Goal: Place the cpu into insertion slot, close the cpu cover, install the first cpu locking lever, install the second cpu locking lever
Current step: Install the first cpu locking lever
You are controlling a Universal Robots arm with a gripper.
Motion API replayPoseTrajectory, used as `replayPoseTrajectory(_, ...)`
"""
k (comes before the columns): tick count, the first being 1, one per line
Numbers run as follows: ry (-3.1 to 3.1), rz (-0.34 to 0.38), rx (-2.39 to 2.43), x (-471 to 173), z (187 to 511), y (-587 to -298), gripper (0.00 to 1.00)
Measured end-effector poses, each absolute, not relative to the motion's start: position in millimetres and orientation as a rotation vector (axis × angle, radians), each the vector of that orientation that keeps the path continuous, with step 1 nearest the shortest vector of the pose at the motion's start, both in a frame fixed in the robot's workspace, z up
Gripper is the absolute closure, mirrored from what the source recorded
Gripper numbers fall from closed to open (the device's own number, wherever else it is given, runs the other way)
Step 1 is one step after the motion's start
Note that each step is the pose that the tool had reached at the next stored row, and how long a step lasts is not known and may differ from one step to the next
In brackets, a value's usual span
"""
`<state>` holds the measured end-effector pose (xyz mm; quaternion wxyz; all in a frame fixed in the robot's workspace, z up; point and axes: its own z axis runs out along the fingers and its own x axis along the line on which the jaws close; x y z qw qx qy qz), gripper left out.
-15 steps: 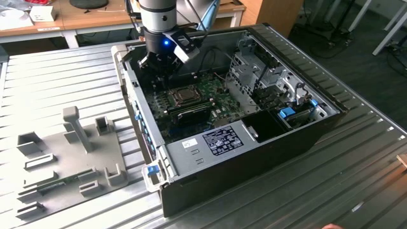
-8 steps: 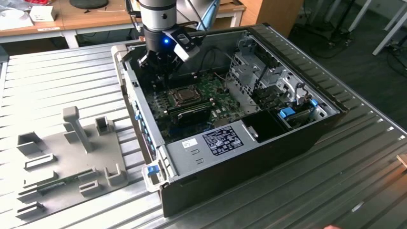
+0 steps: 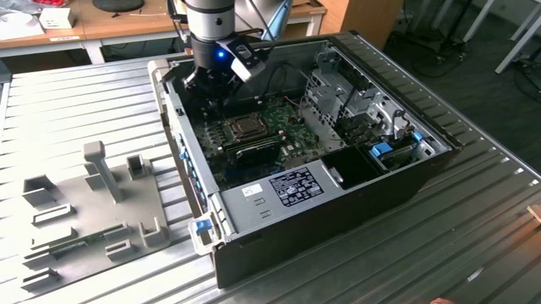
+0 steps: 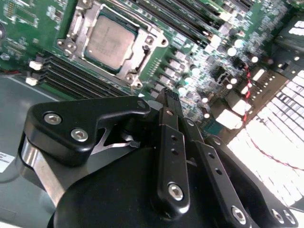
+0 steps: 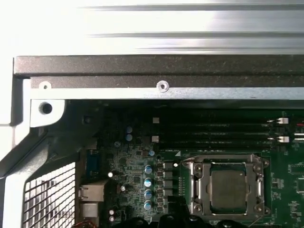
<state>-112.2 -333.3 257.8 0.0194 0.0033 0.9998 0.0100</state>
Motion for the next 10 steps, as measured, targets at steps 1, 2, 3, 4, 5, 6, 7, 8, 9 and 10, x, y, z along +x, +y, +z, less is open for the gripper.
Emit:
replayPoseTrajectory(1, 3.114, 0.031, 0.011, -112.2, 257.6, -333.3, 0.90)
replayPoseTrajectory(2, 3.117, 0.031, 0.011, -112.2, 257.7, -333.3, 0.90)
replayPoseTrajectory(3, 3.117, 0.031, 0.011, -112.2, 257.7, -333.4, 0.90)
replayPoseTrajectory(4, 3.117, 0.031, 0.011, -112.2, 257.6, -333.4, 0.90)
replayPoseTrajectory(5, 3.118, 0.031, 0.011, -112.2, 257.6, -333.4, 0.90)
replayPoseTrajectory(6, 3.118, 0.032, 0.011, -112.2, 257.5, -333.3, 0.90)
replayPoseTrajectory(7, 3.118, 0.034, 0.011, -112.2, 257.2, -333.4, 0.90)
replayPoseTrajectory(8, 3.118, 0.039, 0.011, -112.1, 256.8, -333.4, 0.90)
replayPoseTrajectory(9, 3.118, 0.047, 0.010, -112.1, 256.6, -333.4, 0.90)
replayPoseTrajectory(10, 3.118, 0.057, 0.011, -112.2, 256.3, -333.4, 0.90)
